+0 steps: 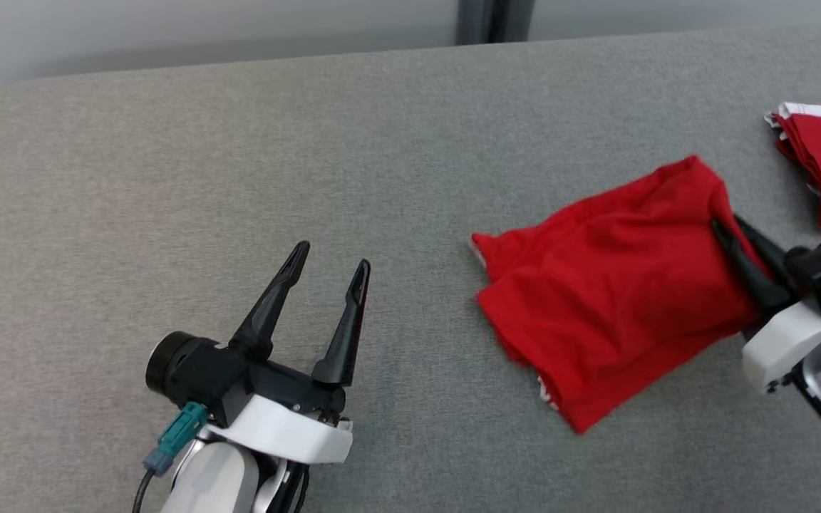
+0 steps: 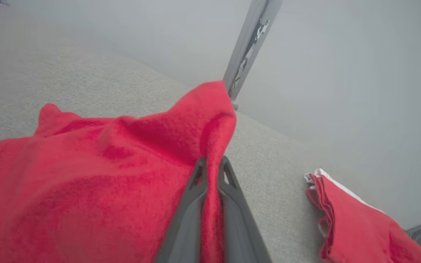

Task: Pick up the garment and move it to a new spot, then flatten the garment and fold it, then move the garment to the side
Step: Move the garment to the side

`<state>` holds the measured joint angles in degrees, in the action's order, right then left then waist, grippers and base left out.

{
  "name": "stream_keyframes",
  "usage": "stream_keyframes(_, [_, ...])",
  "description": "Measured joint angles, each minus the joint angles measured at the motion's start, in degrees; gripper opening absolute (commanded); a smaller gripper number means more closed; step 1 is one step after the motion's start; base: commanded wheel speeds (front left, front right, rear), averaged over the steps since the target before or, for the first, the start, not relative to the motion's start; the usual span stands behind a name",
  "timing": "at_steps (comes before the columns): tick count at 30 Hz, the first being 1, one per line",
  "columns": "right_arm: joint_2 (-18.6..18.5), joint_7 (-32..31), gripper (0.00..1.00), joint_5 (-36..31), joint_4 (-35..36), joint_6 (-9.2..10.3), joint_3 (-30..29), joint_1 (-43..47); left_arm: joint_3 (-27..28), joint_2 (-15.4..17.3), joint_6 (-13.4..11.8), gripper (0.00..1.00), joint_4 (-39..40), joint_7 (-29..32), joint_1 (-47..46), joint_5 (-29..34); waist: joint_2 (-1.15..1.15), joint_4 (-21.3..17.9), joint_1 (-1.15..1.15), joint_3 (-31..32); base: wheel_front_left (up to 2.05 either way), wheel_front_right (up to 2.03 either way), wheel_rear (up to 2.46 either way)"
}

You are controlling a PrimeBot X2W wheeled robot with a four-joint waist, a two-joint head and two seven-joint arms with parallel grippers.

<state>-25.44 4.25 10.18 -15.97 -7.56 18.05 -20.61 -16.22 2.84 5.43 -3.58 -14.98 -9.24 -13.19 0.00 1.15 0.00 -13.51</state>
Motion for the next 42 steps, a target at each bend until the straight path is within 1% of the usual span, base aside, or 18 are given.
stream_keyframes(4, [-6.17,-1.71,0.0,-2.32,4.44,0.0,0.93,-4.62,-1.76,-0.03,0.58,1.0,0.01,-0.01,-3.36,0.14,0.0,-2.84,0.0,-2.99,0.0,0.0,0.0])
stream_keyframes(9, [-12.23,-2.69,0.0,-2.41,7.72,-0.01,-0.91,-9.41,-5.0,0.18,1.27,1.0,-0.41,-0.01,-8.55,2.46,0.0,-6.23,0.0,-7.96,0.0,0.0,0.0])
stream_keyframes(11, [-14.17,-2.64,0.0,-2.16,8.1,-0.01,-3.03,-10.78,-7.31,0.79,1.57,1.0,-0.59,-0.01,-10.59,3.45,0.0,-7.45,0.0,-10.06,0.0,0.0,0.0])
stream_keyframes(14, [-15.82,-2.37,0.0,-1.52,8.46,-0.01,-5.79,-12.67,-9.5,2.08,1.79,1.0,-0.57,-0.01,-12.91,3.97,0.0,-9.39,0.0,-13.05,0.0,0.0,0.0])
stream_keyframes(17, [-17.14,-2.0,0.0,-0.34,8.08,-0.01,-8.23,-15.19,-10.44,3.59,1.85,1.0,-0.09,-0.01,-14.99,3.96,0.0,-11.31,0.0,-15.89,0.0,0.0,0.0])
stream_keyframes(19, [-18.87,-1.81,0.0,-0.71,7.31,-0.01,-8.59,-16.77,-10.6,4.35,1.91,1.0,0.37,-0.01,-16.37,3.91,0.0,-12.42,0.0,-17.81,0.0,0.0,0.0])
stream_keyframes(22, [-21.19,-1.07,0.0,-1.86,4.53,-0.01,-9.07,-18.66,-10.79,5.53,1.91,1.0,0.85,0.0,-17.95,3.45,0.0,-13.66,0.0,-20.76,0.0,0.0,0.0])
stream_keyframes(23, [-21.72,-0.63,0.0,-2.23,1.56,-0.01,-9.91,-20.44,-10.68,6.3,1.92,1.0,1.26,0.29,-18.81,3.1,0.0,-14.26,0.0,-22.75,0.0,0.0,0.0])
stream_keyframes(26, [-21.74,0.12,0.0,-3.44,-2.94,-0.01,-10.51,-23.49,-10.42,7.54,2.01,1.0,2.35,0.65,-19.87,3.01,0.0,-14.92,0.0,-25.49,0.0,0.0,0.0])
stream_keyframes(30, [-20.83,1.43,0.0,-5.15,-9.0,-0.01,-10.22,-26.79,-10.38,8.17,2.04,1.0,4.63,1.18,-20.78,2.86,0.0,-15.2,0.0,-28.4,0.0,0.0,0.0])
stream_keyframes(34, [-20.61,0.97,0.0,-8.8,-15.62,-0.01,-9.25,-29.25,-10.57,8.25,2.05,1.0,6.71,1.42,-21.18,2.57,0.0,-14.57,0.0,-30.24,0.0,0.0,0.0])
stream_keyframes(38, [-19.46,0.25,0.0,-11.2,-22.24,-0.01,-10.43,-31.83,-10.84,7.83,1.97,1.0,8.01,1.59,-21.54,2.49,0.0,-13.42,0.0,-31.4,0.0,0.0,0.0])
stream_keyframes(39, [-18.93,0.35,0.21,-11.66,-23.21,-0.01,-10.48,-32.26,-10.88,7.75,1.88,1.0,8.26,1.6,-21.56,2.48,0.0,-13.16,0.0,-31.59,0.0,0.0,0.0])
stream_keyframes(40, [-18.18,0.58,1.0,-11.84,-24.08,-0.01,-10.54,-32.79,-10.91,7.67,1.75,1.0,8.4,1.6,-21.58,2.47,0.0,-12.93,0.0,-31.73,0.0,0.0,0.0])
stream_keyframes(42, [-16.97,0.96,1.0,-12.16,-25.91,-0.01,-10.48,-33.85,-10.94,7.55,1.54,1.0,8.61,1.6,-21.63,2.32,0.0,-12.56,0.0,-31.87,0.0,0.0,0.0])
